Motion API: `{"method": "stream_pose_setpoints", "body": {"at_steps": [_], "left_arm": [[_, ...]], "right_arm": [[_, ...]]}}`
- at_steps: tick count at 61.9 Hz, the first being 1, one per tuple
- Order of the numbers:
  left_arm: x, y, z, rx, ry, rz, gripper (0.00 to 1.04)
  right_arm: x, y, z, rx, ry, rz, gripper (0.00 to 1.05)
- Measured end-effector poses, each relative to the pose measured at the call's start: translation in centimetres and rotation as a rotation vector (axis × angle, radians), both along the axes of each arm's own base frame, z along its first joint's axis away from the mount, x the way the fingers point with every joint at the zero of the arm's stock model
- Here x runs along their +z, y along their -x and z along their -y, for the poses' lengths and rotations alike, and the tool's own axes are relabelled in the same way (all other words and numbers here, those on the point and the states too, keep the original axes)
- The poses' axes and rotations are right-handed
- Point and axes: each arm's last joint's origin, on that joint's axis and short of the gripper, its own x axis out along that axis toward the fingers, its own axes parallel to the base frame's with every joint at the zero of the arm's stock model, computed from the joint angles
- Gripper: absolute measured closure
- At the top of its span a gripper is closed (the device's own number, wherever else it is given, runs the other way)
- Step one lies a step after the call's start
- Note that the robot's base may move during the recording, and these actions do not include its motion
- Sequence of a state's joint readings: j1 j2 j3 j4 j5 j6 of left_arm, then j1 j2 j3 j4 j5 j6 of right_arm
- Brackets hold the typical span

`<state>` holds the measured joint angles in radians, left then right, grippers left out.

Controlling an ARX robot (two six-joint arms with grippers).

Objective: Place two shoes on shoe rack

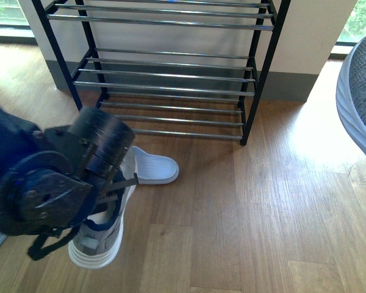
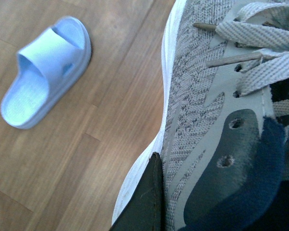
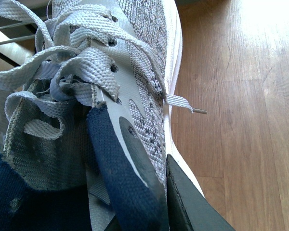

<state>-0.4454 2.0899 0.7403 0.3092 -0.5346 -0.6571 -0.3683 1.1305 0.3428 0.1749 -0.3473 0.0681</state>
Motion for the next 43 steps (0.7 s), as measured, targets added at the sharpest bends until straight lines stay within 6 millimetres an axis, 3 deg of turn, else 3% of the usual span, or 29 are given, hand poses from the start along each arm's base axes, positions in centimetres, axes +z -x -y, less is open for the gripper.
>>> {"method": "stream_pose_setpoints", "body": {"at_steps": [10,30,43], "left_arm": [[5.3,3.6,-2.1,-0.008,-0.017,0.102,1.03],[14.1,11.4,-5.9,-0.005,-0.029,0.289,1.03],[17.7,16.2,-8.0,0.035,-0.106,0.429,1.03]], "right_arm": [[0.0,0.0,0.0,0.000,0.000,0.000,1.03],[0.0,0.0,0.0,0.000,0.000,0.000,1.03],[0.0,0.0,0.0,0.000,0.000,0.000,1.03]]}}
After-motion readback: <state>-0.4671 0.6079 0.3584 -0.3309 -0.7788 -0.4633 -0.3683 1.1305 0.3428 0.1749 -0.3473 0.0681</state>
